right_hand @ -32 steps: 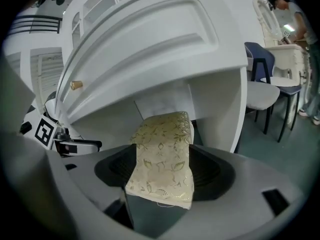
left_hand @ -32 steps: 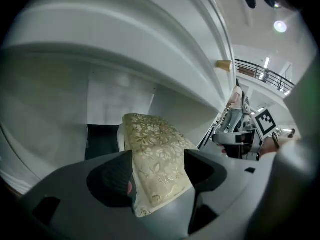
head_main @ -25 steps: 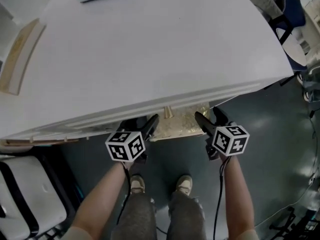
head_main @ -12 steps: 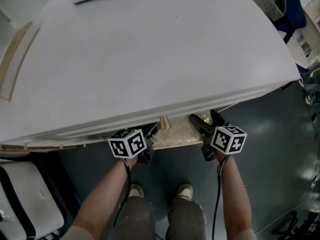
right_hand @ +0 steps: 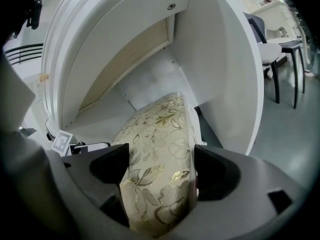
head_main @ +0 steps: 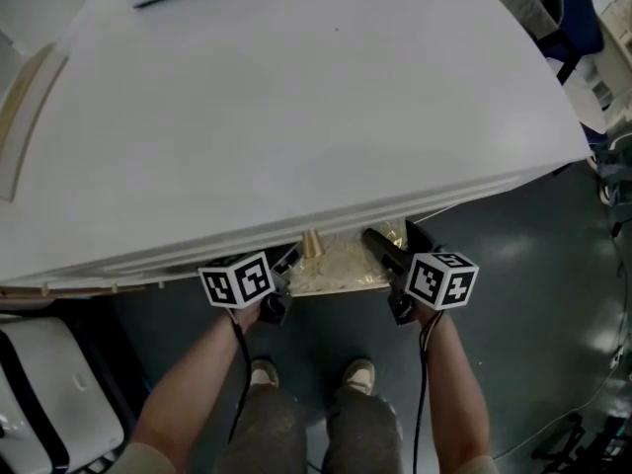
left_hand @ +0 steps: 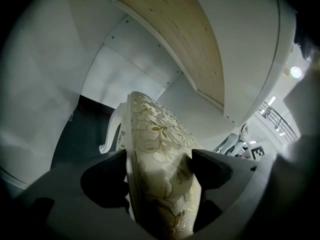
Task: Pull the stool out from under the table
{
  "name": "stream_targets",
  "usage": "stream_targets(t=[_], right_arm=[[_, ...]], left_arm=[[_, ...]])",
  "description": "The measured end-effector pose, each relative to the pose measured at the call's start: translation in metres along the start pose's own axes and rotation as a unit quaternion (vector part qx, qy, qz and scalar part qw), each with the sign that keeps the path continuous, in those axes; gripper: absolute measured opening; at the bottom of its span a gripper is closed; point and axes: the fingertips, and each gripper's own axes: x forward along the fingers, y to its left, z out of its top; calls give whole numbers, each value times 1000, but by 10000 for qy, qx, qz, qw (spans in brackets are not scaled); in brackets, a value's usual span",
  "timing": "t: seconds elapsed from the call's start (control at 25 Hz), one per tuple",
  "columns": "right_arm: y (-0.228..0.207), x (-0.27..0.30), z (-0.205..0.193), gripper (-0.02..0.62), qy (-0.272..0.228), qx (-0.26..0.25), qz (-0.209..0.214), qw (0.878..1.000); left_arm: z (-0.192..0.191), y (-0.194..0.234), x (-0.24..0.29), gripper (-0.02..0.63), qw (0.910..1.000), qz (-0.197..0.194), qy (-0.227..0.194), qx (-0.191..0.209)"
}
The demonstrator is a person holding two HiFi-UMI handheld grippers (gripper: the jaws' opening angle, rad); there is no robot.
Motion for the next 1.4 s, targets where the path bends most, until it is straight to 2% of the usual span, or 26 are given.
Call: stream_targets(t=[0.2,0.52,0.6,0.8,1.0,1.2,1.4], right_arm=[[11,-26,-13,419,11,-76,-161,9998],[34,-94,-42,413,156,125,-518,9985],[40,-117,-49,377,159,121,-615,9979],[42,-174,-79,376,199,751,-843,9934],[45,-218,-102,374,85,962,-1037,9899],[49,-274,-93,374,-103,1098,-1419,9837],[50,-356,-67,374,-423,1310,-1886,9724]], left_arm=[[-13,-14,-22,413,9999,6,-4,-171],[-45,-53,-64,411,9981,-28,518,-327],[-52,-68,-75,400,9969,-69,682,-394],[-82,-104,-94,385,9906,-146,1300,-392],[-109,-133,-107,385,9865,-260,1598,-248],[-112,-182,-113,385,9812,-522,1855,-21],[-108,-264,-112,385,9712,-979,2163,196]])
